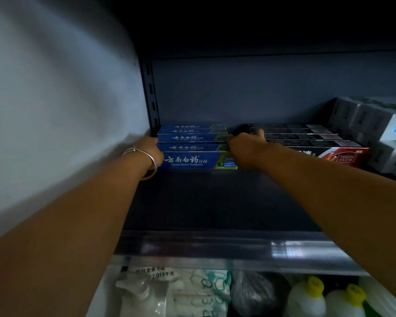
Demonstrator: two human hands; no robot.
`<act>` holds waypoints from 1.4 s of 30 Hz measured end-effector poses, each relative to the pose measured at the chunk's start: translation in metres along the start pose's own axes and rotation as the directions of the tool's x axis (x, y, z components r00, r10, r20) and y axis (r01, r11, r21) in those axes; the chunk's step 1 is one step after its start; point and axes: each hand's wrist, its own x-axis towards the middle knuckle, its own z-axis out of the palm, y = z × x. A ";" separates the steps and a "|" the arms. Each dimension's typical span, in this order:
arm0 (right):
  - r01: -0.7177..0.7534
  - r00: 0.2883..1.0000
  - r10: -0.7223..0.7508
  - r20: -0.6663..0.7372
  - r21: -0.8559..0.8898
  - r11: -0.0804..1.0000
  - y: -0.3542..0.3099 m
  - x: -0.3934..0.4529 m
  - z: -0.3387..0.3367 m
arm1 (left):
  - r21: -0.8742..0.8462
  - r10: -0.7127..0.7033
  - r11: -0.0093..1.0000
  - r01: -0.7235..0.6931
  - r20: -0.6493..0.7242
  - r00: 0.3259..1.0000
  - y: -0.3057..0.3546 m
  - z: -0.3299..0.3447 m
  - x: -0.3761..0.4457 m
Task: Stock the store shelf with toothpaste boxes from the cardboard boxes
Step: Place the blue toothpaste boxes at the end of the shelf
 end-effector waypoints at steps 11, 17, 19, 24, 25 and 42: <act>-0.039 0.986 0.040 -0.161 0.011 0.999 -0.001 -0.007 -0.002 | -0.110 -0.057 0.993 0.048 -0.080 0.995 -0.001 -0.004 -0.010; -0.021 0.981 0.022 -0.192 0.009 1.000 0.000 -0.014 -0.002 | -0.104 -0.051 0.994 0.042 -0.080 0.996 -0.007 -0.008 -0.014; -0.011 0.979 0.013 -0.205 0.011 1.000 0.002 -0.016 -0.001 | -0.098 -0.050 0.994 0.040 -0.101 0.994 -0.008 -0.008 -0.016; -0.019 0.976 0.019 -0.219 0.001 1.000 0.004 -0.018 0.002 | -0.082 -0.068 0.995 0.059 -0.111 0.992 -0.005 -0.008 -0.021; -0.030 0.976 0.030 -0.214 0.003 1.000 0.004 -0.018 0.002 | -0.083 -0.072 0.995 0.063 -0.111 0.991 -0.004 -0.008 -0.021; -0.067 0.968 0.067 -0.241 0.009 0.998 0.010 -0.008 0.003 | -0.059 -0.133 0.990 0.126 -0.138 0.981 0.003 -0.012 -0.010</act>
